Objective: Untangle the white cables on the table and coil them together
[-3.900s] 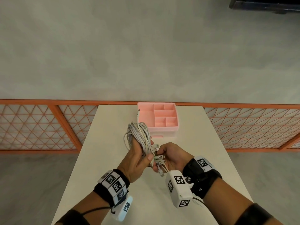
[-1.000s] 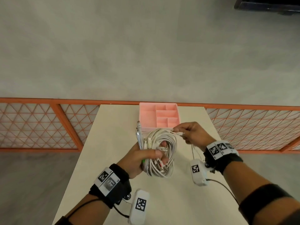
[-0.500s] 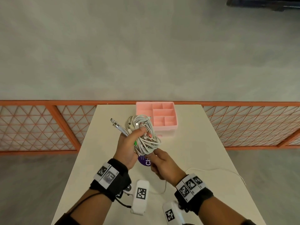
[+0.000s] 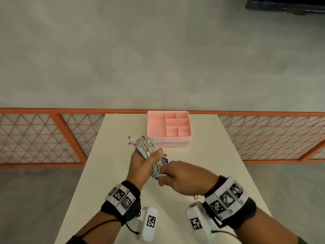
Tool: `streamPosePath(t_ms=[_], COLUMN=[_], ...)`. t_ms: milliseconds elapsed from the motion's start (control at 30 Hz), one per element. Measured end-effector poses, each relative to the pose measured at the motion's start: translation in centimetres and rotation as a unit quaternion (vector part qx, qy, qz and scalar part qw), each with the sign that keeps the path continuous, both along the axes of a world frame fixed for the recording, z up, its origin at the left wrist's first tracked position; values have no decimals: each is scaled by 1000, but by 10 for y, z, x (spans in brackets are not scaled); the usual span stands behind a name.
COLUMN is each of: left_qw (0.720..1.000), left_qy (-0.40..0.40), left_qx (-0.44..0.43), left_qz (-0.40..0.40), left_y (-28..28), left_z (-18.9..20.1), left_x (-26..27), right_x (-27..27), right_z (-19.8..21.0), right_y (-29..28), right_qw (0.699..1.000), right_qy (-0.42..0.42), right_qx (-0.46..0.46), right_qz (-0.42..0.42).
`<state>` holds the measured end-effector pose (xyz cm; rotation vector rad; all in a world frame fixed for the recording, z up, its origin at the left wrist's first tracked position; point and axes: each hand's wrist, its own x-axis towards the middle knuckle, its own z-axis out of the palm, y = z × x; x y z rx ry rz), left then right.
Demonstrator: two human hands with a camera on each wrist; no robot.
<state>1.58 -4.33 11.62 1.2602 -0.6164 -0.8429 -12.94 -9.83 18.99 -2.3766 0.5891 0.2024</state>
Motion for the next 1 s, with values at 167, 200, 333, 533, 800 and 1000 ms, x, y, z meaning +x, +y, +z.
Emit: streamPosePath(t_ms=[167,200,333,533,800,1000], left_qw=[992,987,968,947,894,907], left_qy=[75,102,174,179,299,303], left_qx=[10,16,16,-9,-98,-101], left_qz=[-105,-120,-179,-265,-318,-275], left_y=[6,6,4,6,9,3], left_z=[8,11,19,24,39,41], left_x=[-14,-17,-28,-29,-12,-7], right_x=[4,5,9,7,-13,-5], right_z=[43,50,70,56,-21,-65], right_y=[-31,-38,-60,-91,-91,-49], right_qw=[1000,999,995,976,892,844], right_qy=[12,4,-56,-126,-257,-327], right_qx=[17,32,80,147,240,253], right_qz=[11,10,-23,-95,-283,-343])
